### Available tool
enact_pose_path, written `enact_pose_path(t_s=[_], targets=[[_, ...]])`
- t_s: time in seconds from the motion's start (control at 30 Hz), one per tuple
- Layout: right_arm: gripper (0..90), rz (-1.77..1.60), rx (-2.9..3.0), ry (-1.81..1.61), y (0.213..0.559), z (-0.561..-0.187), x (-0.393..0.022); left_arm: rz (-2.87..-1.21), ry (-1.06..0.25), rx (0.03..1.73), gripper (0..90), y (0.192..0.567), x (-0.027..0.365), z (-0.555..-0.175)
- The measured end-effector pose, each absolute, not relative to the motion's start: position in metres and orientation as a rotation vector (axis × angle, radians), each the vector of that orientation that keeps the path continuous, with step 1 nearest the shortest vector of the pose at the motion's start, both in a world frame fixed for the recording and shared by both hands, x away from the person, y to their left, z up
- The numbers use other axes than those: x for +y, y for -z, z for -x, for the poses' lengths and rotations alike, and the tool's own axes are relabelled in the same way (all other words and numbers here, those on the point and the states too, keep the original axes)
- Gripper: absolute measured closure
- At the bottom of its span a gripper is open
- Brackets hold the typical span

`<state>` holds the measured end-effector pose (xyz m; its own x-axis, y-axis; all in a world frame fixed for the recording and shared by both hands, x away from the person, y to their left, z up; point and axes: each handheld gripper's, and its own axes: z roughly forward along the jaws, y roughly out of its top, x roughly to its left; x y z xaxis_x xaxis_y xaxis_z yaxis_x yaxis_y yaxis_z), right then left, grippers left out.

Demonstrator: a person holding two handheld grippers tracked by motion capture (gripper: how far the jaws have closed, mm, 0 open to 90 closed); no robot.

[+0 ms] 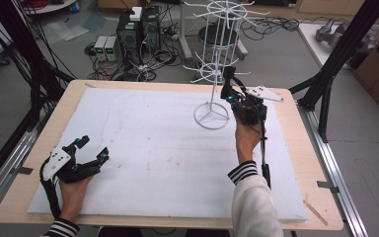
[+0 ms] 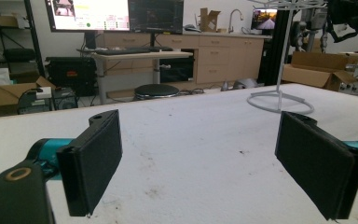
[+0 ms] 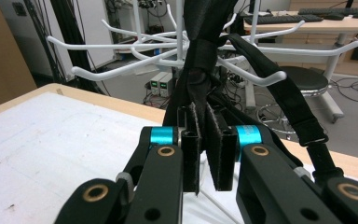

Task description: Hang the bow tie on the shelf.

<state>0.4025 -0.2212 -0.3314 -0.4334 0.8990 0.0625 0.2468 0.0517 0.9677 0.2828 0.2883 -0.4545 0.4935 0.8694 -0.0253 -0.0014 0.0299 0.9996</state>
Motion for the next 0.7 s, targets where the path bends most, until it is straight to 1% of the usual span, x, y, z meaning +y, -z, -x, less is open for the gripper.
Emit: enact_pose_path(t_s=[0.4,0.53,0.6,0.67,0.7], targets=[[83.0,-1.154,1.774,-1.371,0.333,-0.4025,-0.2186,-1.386,-0.806,0.828,15.1,0.4545,0.2882,-0.2825],[79.8,-1.153,1.787,-1.362,0.3329,-0.4018,-0.2185,-1.383,-0.806,0.829,15.1,0.4546,0.2879,-0.2826],[76.1,-1.141,1.791,-1.349,0.3324,-0.4011,-0.2179,-1.384,-0.808,0.828,15.1,0.4545,0.2881,-0.2827],[74.9,-1.14,1.796,-1.35,0.3319,-0.4002,-0.2175,-1.383,-0.807,0.829,15.1,0.4546,0.2879,-0.2826],[71.4,-1.137,1.8,-1.357,0.3317,-0.3995,-0.2171,-1.384,-0.809,0.828,15.1,0.4545,0.2881,-0.2827]])
